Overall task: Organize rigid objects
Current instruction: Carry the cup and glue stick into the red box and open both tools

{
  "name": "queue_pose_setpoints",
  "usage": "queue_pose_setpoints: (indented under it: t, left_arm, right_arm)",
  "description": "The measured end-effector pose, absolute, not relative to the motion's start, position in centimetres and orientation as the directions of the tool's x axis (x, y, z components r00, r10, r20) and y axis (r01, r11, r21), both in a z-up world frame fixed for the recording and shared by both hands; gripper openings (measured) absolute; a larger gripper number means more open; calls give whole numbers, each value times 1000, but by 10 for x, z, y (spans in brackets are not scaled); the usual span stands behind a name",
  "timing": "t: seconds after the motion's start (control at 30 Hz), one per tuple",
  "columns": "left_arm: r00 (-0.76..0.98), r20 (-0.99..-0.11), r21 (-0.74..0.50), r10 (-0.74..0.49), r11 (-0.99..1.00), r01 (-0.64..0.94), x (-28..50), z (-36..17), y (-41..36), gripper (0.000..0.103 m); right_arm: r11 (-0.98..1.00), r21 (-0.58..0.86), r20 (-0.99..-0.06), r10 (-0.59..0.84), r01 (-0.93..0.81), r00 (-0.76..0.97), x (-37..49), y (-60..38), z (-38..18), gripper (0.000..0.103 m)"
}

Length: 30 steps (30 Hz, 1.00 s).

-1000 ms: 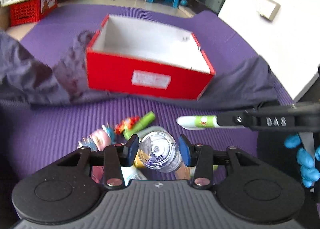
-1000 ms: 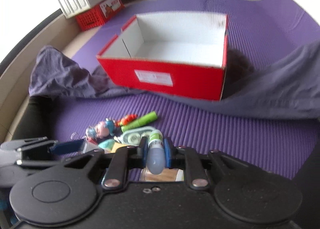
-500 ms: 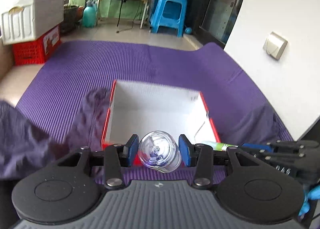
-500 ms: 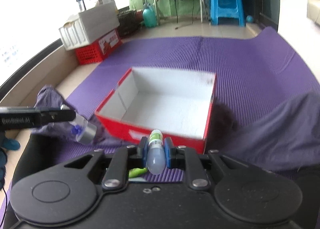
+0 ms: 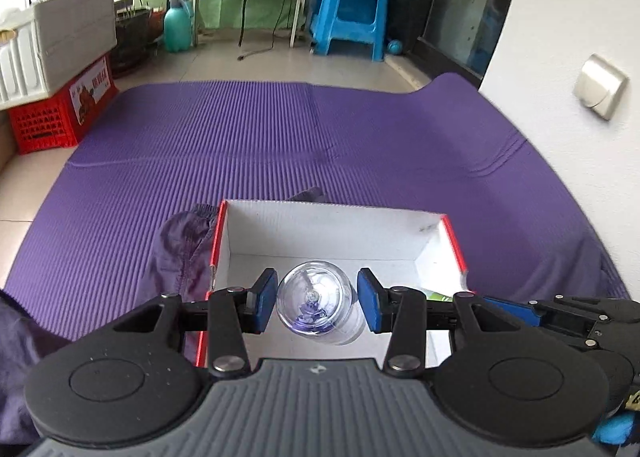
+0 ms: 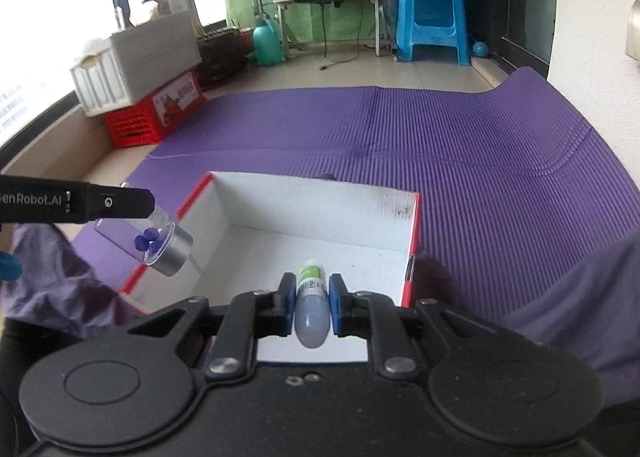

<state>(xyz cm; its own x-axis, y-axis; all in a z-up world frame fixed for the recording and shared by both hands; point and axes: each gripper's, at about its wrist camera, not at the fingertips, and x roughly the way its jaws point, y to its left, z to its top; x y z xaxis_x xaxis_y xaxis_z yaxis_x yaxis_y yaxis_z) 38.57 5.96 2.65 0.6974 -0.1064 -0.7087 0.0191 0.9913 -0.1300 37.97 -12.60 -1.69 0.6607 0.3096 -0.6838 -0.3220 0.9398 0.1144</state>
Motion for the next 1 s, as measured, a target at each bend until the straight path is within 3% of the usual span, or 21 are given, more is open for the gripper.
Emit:
queue_pose_setpoints:
  t: [0.4, 0.8, 1.0]
  left_arm:
    - [610, -787, -140, -92, 990, -32, 462, -46, 58, 43]
    - [511, -854, -150, -95, 986, -67, 489, -99, 58, 43]
    - [487, -867, -171, -101, 980, -101, 491, -102, 57, 44]
  right_arm:
    - [960, 113, -740, 253, -256, 623, 443, -103, -83, 16]
    - [957, 135, -803, 258, -259, 537, 451, -93, -109, 16]
    - [950, 149, -819, 275, -276, 503, 450, -93, -110, 25]
